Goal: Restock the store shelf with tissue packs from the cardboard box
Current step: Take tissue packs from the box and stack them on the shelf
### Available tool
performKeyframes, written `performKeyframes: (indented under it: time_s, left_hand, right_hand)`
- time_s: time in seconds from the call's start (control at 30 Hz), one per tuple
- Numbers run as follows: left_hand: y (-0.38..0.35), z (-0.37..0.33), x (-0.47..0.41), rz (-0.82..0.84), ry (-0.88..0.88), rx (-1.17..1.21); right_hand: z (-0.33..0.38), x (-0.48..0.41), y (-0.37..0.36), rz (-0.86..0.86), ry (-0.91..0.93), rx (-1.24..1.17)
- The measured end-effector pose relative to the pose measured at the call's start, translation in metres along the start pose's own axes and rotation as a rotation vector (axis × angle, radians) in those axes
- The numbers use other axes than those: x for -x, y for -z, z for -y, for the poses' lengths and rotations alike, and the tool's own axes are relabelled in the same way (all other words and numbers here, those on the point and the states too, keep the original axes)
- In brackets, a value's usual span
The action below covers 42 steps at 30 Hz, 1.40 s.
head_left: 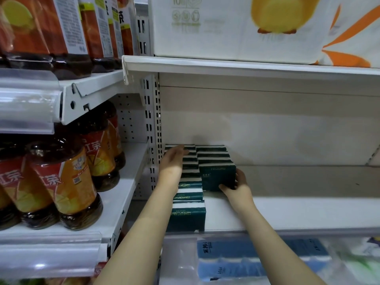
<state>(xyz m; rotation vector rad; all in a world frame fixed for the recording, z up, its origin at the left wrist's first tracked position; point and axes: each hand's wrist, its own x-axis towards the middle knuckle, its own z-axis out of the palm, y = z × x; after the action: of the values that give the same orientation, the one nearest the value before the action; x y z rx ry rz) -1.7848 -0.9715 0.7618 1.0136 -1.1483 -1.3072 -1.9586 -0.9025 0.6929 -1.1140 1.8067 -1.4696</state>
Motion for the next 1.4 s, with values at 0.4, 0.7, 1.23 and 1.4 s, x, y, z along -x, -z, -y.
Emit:
performKeyframes:
  time_s: [0.4, 0.7, 1.23, 1.4]
  left_hand:
    - [-0.003, 0.008, -0.002, 0.067, -0.076, -0.219]
    - [-0.009, -0.001, 0.003, 0.134, -0.152, -0.771]
    - [-0.081, -0.037, 0.099, 0.265, -0.343, -0.280]
    - [-0.142, -0.017, 0.150, 0.409, -0.319, -0.217]
  right_hand:
    - [-0.003, -0.007, -0.010, -0.018, -0.013, 0.516]
    - [0.010, -0.007, 0.008, 0.224, -0.185, 0.352]
    - [0.074, 0.068, 0.097, -0.177, 0.166, -0.510]
    - [0.057, 0.104, 0.152, -0.211, 0.229, -0.505]
